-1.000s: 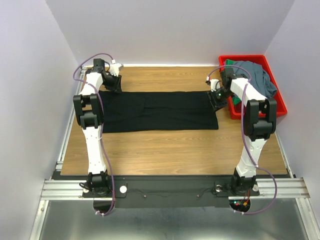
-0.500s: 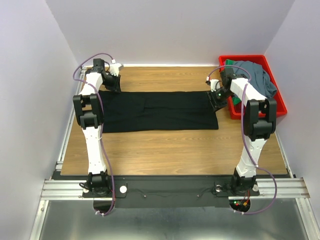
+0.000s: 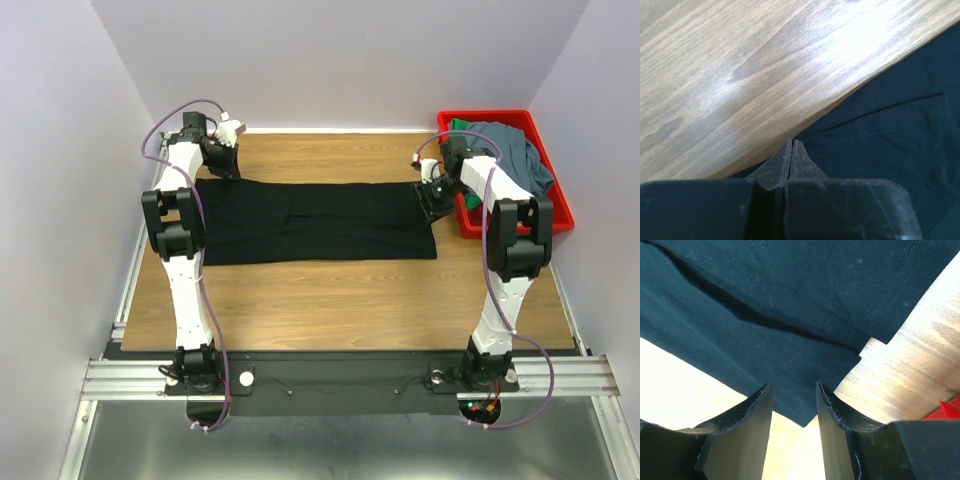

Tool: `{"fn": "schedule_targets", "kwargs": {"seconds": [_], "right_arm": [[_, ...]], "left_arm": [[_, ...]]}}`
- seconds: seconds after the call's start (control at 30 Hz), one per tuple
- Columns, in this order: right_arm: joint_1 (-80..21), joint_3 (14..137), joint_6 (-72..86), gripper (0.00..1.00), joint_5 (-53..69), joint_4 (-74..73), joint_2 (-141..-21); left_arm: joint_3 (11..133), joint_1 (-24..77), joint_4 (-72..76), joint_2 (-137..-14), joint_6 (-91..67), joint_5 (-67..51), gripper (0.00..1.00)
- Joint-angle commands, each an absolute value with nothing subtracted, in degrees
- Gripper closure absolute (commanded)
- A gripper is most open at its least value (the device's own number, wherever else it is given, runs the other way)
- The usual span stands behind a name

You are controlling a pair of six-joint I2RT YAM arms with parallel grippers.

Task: Fold and stack the t-shirts
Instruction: Fold the tshirt

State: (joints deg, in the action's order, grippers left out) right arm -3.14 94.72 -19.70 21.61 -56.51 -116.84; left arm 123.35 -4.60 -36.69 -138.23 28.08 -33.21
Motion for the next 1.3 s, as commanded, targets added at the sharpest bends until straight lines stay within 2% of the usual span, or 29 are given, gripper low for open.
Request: {"fn": "schedule_targets", "kwargs": {"seconds": [0.0, 0.1, 0.23, 0.37, 0.57, 0.73, 0.83, 0.93, 1.0, 1.1, 1.2, 1.23, 1.27], "right_arm": [[-3.6, 94.6, -19.7, 0.54, 22.1, -56.0, -117.5], [-3.6, 94.7, -19.6, 0.54, 22.1, -55.9, -117.6], [-3.5, 95.0, -19.6, 0.54, 22.1, -55.9, -117.6], [-3.6, 95.2, -19.6, 0.54, 21.7, -56.0, -117.7], [-3.5, 95.4, -19.6, 0.54, 21.7, -56.1, -118.0], [-3.6, 95.6, -19.4, 0.53, 21.8, -56.2, -118.3], [-3.5, 95.6, -19.5, 0.54, 21.9, -56.2, -118.3], [-3.6, 95.5, -19.6, 0.54, 21.8, -56.2, -118.2], [-3.5, 95.5, -19.7, 0.54, 21.8, -56.2, -118.2], [-3.6, 95.5, -19.5, 0.54, 21.8, -56.3, -118.3], [-3.6, 95.6, -19.6, 0.54, 21.8, -56.3, -118.5], [-3.6, 95.7, -19.7, 0.55, 21.7, -56.3, -118.4], [-3.6, 95.7, -19.7, 0.55, 21.6, -56.4, -118.4]], "left_arm": [[123.0, -4.7, -36.5, -133.2, 29.0, -34.5, 0.98], [123.0, -4.7, -36.8, -133.6, 29.3, -34.4, 0.92], [122.9, -4.7, -36.9, -134.5, 29.4, -34.3, 0.91], [123.0, -4.7, -37.0, -135.3, 29.3, -34.3, 0.82], [123.2, -4.7, -37.1, -136.0, 29.2, -34.5, 0.83], [123.3, -4.7, -37.3, -136.3, 29.2, -34.5, 0.75], [123.3, -4.7, -37.3, -136.5, 29.2, -34.5, 0.78], [123.5, -4.7, -37.4, -136.7, 29.3, -34.7, 0.88], [123.6, -4.7, -37.4, -136.8, 29.3, -34.6, 0.87], [123.8, -4.7, -37.5, -137.0, 29.2, -34.4, 0.78], [124.1, -4.7, -37.6, -137.5, 29.1, -34.2, 0.78], [124.2, -4.7, -37.6, -137.6, 29.2, -34.3, 0.83], [124.2, -4.7, -37.7, -137.8, 29.2, -34.3, 0.83]]}}
